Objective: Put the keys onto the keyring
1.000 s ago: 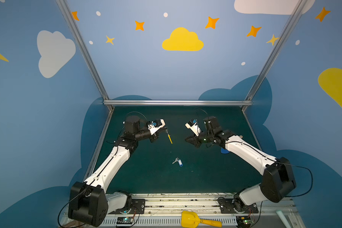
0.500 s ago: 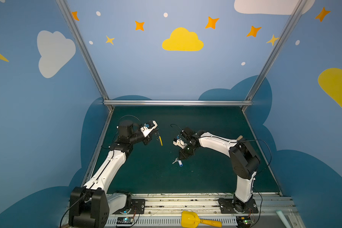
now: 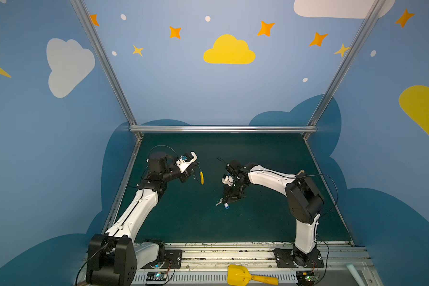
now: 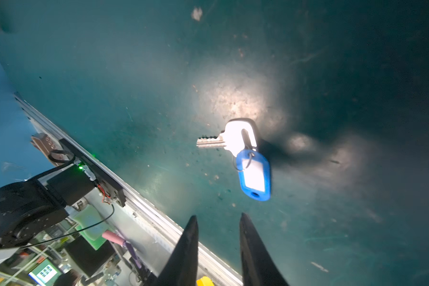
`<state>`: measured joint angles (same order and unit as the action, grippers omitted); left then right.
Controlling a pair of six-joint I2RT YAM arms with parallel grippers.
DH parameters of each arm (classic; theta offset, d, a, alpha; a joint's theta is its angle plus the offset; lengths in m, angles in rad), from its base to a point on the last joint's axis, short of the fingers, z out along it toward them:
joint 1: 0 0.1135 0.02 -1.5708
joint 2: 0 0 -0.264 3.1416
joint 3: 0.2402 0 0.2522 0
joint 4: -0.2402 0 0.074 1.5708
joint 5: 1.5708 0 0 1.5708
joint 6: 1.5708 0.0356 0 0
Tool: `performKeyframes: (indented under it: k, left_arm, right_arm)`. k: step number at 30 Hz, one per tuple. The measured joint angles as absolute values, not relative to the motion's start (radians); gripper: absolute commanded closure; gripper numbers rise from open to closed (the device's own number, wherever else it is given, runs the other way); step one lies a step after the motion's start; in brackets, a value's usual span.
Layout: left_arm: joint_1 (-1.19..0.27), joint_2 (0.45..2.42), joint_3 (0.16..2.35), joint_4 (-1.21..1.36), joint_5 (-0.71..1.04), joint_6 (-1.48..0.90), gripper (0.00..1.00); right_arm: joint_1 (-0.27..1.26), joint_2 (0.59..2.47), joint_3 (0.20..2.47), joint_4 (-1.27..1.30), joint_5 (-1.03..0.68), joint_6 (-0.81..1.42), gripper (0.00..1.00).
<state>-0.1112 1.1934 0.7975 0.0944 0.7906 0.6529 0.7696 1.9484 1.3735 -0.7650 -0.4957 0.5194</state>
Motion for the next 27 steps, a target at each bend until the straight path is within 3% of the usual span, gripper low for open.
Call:
performKeyframes:
  k: [12, 27]
  left_arm:
    - [-0.111, 1.196, 0.797, 0.096, 0.826, 0.635, 0.96]
    - [-0.111, 1.196, 0.797, 0.096, 0.839, 0.635, 0.96]
  right_arm:
    - [0.77, 1.972, 1.376, -0.736, -0.494, 0.719, 0.69]
    - [0.769, 2.029, 1.376, -0.698, -0.455, 0.794, 0.77]
